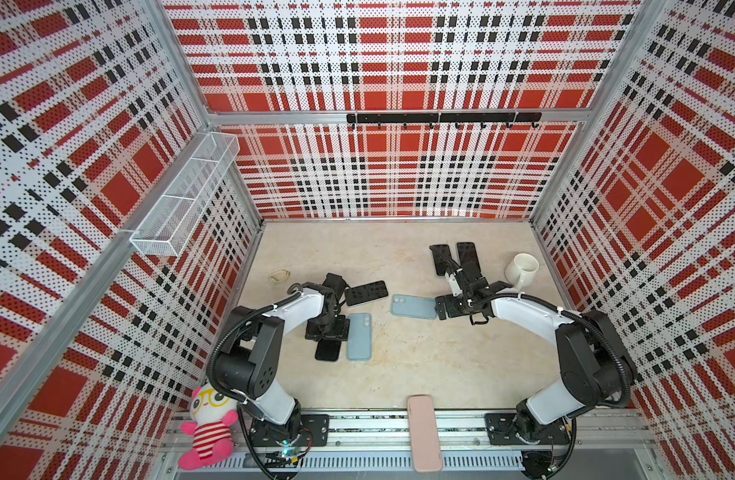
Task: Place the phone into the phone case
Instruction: 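Grasp the blue-edged black phone with the left gripper and lift it, then pass the blue-edged black phone from the left gripper into the right gripper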
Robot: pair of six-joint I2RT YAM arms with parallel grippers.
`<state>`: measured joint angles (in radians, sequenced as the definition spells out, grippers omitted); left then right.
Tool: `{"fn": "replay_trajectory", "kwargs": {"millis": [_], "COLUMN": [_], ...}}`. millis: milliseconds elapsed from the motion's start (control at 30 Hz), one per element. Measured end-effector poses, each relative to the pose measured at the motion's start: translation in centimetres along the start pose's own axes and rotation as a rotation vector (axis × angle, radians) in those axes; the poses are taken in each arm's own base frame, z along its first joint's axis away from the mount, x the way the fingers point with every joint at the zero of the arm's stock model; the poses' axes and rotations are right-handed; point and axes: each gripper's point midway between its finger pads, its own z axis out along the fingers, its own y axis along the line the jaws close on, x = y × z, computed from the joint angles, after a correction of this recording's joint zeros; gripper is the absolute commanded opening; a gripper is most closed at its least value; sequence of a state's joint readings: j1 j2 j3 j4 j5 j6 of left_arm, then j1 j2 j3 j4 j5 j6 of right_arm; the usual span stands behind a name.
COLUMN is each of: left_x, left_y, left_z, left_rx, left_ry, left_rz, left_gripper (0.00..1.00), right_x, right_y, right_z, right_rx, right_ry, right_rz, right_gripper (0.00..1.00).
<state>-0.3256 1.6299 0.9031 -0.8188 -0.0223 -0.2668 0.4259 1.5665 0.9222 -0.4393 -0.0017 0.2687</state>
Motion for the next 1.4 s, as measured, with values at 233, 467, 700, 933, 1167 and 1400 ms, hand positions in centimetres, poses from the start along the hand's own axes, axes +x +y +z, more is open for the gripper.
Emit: {"fn": "replay_trajectory", "kwargs": {"millis": [233,467,700,933,1167,1400], "left_x": [0.0,-2.2,-6.3,-7.4,-8.1,-9.5], "left_y": [0.0,-1.2,-4.4,-7.0,-9.4,-10.8], "left_z": [-0.1,-2.6,-8.3,-10.1,-11.8,-14.6], "left_rx": [-0.001,0.055,0.236,0.504,0.741,0.902], "left_ry": [0.001,-0.061,-0.247,-0.423,-0.519,-0.578], "left_rz": [0.003,-0.002,-0.032,-0.274,-0.501,-0.614], "left_gripper": [0.69,0.68,0.67,0.52,0.32,0.25], "right_x": [-0.2,-1.0,-1.0,-1.4,-1.6,-2.0], "right_y": [0.0,2.4,8.1,14.8,19.7,22.1], "right_z": [-1.0,-3.0,-4.4,-6.7,-6.6,-4.6], "right_rx": [-0.016,-0.156,-0.332,-0.573,-0.719,-0.771], "right_ry": [-0.049,-0.165,-0.250,-0.416,-0.566,-0.635], "right_rz": [-0.020,-0.043,-0.131,-0.183,-0.175,-0.140], "right_gripper": [1.00,0.97,0.95,0.89,0.75,0.56]}}
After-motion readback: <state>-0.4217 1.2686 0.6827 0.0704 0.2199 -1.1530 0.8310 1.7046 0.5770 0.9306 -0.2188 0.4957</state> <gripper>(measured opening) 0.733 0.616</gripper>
